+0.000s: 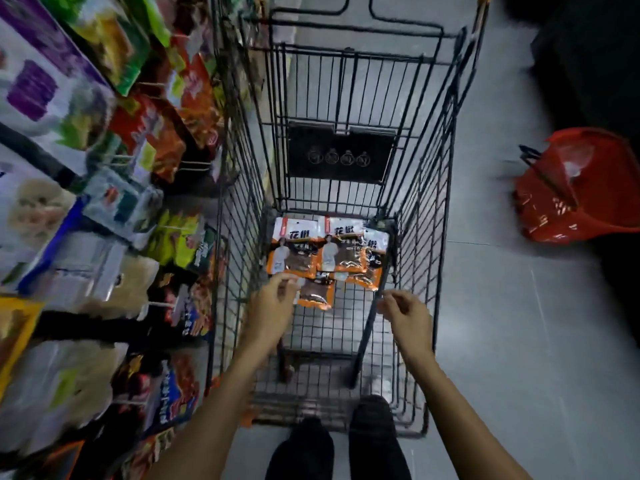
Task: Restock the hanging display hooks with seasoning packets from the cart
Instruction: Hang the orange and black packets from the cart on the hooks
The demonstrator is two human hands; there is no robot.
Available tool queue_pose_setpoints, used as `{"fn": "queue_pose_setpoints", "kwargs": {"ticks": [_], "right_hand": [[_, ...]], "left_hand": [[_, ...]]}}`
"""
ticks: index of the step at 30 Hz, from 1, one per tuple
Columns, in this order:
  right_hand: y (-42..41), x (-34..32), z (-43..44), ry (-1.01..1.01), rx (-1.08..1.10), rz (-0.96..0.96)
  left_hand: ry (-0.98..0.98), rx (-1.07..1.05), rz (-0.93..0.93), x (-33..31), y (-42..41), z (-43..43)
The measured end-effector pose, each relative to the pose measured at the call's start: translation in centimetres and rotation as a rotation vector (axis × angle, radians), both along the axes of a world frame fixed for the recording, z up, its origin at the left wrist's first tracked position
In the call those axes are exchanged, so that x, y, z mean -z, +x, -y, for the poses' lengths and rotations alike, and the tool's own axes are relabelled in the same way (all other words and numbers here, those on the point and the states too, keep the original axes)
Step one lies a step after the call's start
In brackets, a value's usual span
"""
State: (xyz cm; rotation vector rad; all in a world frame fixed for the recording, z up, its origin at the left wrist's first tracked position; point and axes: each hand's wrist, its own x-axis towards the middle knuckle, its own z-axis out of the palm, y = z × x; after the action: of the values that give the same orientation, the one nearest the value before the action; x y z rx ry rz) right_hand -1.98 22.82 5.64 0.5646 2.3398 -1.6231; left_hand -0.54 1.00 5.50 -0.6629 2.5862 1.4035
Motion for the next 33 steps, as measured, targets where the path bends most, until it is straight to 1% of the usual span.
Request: {"fn": "queue_pose_setpoints", "kwargs": {"ticks": [2,5,8,11,14,17,19,22,24,26,28,30,33], "right_hand": [[-3.9,3.2,1.0,0.039,-0.002,0.027],[-8.9,8.8,2.1,0.157,-0.033,0.056],[-12.9,14.0,2.8,0.214,-0.058,0.114],[-15.7,17.8,3.3,0.272,-0.052,0.122],[-17.7,20.4,3.6,0.308,-0.104,0.085],[-19.3,22.6,3.7,0.339,-0.142,0.143],[-20.1,23.6,4.0,0.395,-0.146,0.209],[-20.6,24.1,4.4,0.510,-0.159,0.274],[-20.8,24.3,4.7,0.553,-0.175,0.276],[-20.9,24.6,5.0,0.556,-0.175,0.275],[-21.2,24.9,5.1,0.532,-0.133,0.307],[-21.4,25.1,5.0,0.437,-0.070,0.353],[-21.3,24.8,4.6,0.274,-0.011,0.429]], "left_hand": [[0.002,-0.053,0.054,3.1,-3.3,0.5],[0.027,-0.137,0.109,8.3,-7.5,1.4],[-0.025,-0.192,0.183,12.9,-10.9,2.2],[-0.068,-0.156,0.229,16.4,-13.6,2.7],[-0.119,-0.111,0.285,18.9,-15.7,2.9],[-0.119,-0.116,0.314,20.8,-17.0,3.0],[-0.143,-0.105,0.370,21.9,-17.6,3.1],[-0.325,-0.039,0.456,23.1,-18.3,2.9],[-0.413,-0.063,0.479,23.6,-18.6,2.7],[-0.427,-0.109,0.484,23.9,-18.7,2.6],[-0.394,-0.144,0.507,24.2,-18.9,2.7],[-0.398,-0.193,0.515,24.0,-18.9,2.9],[-0.449,-0.244,0.451,23.4,-18.9,3.0]]}}
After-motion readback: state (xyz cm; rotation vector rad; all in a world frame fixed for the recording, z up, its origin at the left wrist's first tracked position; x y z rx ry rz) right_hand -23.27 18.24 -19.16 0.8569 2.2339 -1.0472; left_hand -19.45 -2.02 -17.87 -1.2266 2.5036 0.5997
